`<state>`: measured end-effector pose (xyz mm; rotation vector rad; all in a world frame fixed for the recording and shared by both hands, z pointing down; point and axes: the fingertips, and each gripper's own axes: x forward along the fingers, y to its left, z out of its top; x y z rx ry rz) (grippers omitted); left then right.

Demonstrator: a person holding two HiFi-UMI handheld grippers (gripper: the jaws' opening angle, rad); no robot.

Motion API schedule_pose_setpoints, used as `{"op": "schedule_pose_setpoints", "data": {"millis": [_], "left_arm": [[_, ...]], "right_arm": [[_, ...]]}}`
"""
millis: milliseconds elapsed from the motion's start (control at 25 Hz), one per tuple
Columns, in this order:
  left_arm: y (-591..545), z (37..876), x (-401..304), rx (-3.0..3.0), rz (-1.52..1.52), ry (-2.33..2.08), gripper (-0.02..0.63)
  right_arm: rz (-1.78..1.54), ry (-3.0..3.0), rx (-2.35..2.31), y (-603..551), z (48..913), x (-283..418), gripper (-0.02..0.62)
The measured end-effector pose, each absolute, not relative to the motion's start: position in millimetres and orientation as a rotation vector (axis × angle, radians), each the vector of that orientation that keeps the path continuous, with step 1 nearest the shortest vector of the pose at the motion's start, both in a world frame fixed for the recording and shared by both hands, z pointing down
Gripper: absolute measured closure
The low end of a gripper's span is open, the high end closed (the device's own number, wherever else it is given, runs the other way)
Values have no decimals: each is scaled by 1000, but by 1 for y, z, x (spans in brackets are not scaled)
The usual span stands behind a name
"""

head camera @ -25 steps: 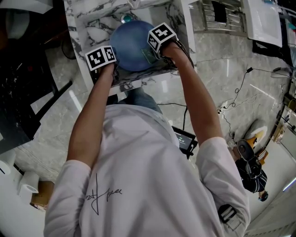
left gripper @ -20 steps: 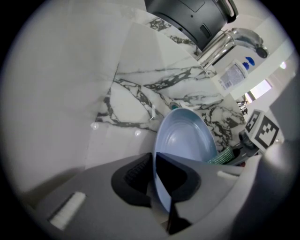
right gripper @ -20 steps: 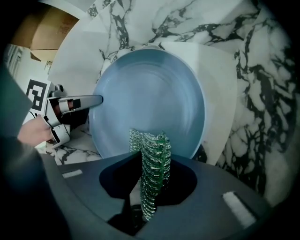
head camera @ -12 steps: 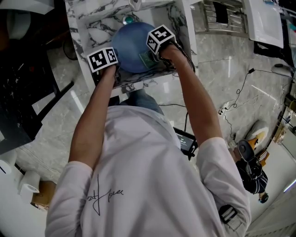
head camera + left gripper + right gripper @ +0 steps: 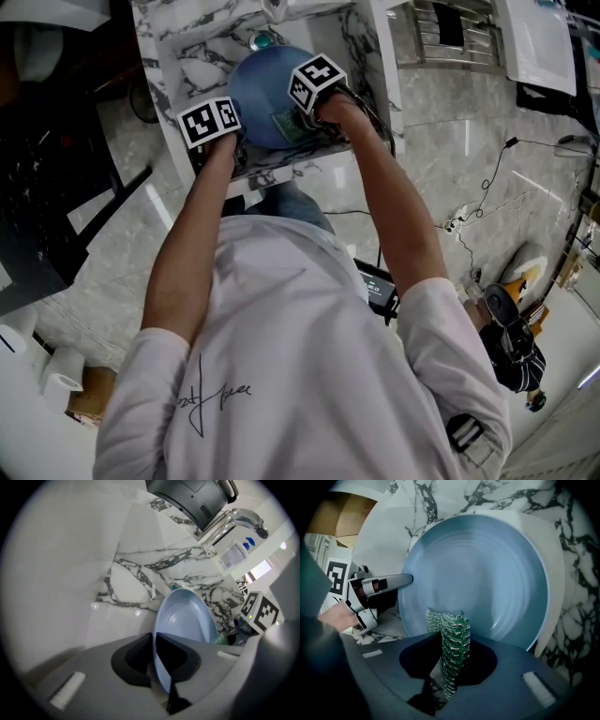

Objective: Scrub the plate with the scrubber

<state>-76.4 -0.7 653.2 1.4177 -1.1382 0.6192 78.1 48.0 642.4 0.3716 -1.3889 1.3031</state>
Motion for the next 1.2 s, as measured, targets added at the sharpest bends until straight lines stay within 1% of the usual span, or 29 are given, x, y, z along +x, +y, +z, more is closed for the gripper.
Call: {"op": "schedule_pose_setpoints", "data": {"millis": [280,920,1200], "left_arm": [[-1,653,-76,1415,618,-1139,525],[0,653,-76,1411,611,-1137,525],[0,653,-76,1409,609,-1136,525]], "right_arm": [[1286,-1405,344,50,644,61,528],[1366,-1417,352,51,646,36,528],[1475,-1437,376,47,644,19,528]]}}
